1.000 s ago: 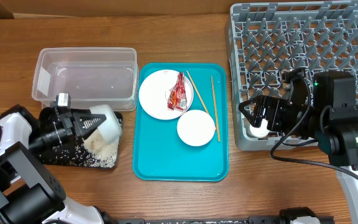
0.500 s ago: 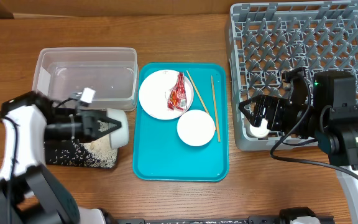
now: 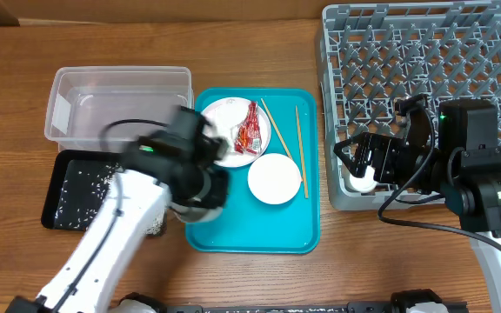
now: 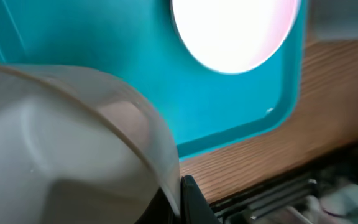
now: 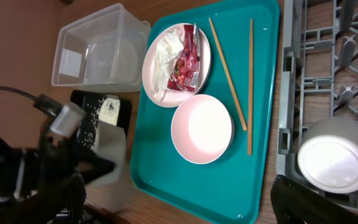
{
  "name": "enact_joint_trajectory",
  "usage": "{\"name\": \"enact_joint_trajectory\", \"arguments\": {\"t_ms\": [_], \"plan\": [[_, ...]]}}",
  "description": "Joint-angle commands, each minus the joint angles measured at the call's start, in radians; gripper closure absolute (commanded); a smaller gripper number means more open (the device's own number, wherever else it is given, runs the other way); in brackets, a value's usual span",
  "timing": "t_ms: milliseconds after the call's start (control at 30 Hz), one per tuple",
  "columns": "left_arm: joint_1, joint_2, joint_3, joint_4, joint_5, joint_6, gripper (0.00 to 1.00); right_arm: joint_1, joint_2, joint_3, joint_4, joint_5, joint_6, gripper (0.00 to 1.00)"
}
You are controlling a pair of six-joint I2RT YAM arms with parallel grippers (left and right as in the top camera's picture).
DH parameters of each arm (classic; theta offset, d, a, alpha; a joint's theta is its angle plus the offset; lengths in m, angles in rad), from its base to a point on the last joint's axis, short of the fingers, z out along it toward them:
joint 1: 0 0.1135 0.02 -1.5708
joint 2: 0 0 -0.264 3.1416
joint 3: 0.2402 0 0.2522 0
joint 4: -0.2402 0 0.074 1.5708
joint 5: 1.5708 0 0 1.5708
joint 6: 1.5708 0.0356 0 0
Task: Sort waste into correct bins and load items into the dishwasher
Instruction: 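Set the empty bowl back on the teal tray with the left gripper, then grasp the red wrapper on the white plate with the left gripper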
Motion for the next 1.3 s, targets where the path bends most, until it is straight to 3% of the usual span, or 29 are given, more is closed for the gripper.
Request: {"name": "enact_joint_trajectory", "arguments": {"t_ms": [0, 100, 233, 333, 367, 400, 567, 767, 1000, 1200, 1267], "plan": [[-0.133, 0.043, -0.016, 0.013, -0.237, -0.265, 0.96, 0.000, -0.003, 0.018, 0.002, 0.002, -0.006, 0.04], [-0.218, 0.089, -0.051, 0.076, -0.233, -0.304, 0.96, 0.000, -0.003, 0.018, -0.001, 0.002, -0.006, 0.04], [-0.280, 0.166, -0.059, 0.131, -0.235, -0.319, 0.87, 0.000, -0.003, 0.018, -0.001, 0.002, -0.006, 0.04], [-0.275, 0.184, -0.050, 0.145, -0.236, -0.319, 0.72, 0.000, -0.003, 0.018, -0.002, 0.002, -0.007, 0.04], [-0.267, 0.183, -0.039, 0.140, -0.238, -0.319, 0.61, 0.000, -0.003, 0.018, -0.002, 0.002, -0.006, 0.04], [-0.255, 0.180, -0.023, 0.131, -0.238, -0.319, 0.29, 0.000, -0.003, 0.018, -0.002, 0.002, -0.007, 0.04], [-0.145, 0.180, 0.119, 0.123, -0.259, -0.228, 0.17, 0.000, -0.003, 0.018, -0.001, 0.002, -0.006, 0.04], [-0.015, 0.208, 0.159, 0.372, -0.351, -0.045, 0.21, 0.000, -0.003, 0.018, -0.001, 0.002, -0.006, 0.04], [0.027, 0.408, 0.159, 0.600, -0.268, 0.078, 0.22, 0.000, -0.003, 0.018, -0.004, 0.002, -0.006, 0.04], [0.013, 0.525, 0.159, 0.723, -0.231, 0.101, 0.26, 0.000, -0.003, 0.018, -0.013, 0.003, -0.006, 0.03], [0.013, 0.554, 0.159, 0.728, -0.212, 0.101, 0.32, 0.000, -0.001, 0.017, -0.017, 0.002, -0.006, 0.03]]}}
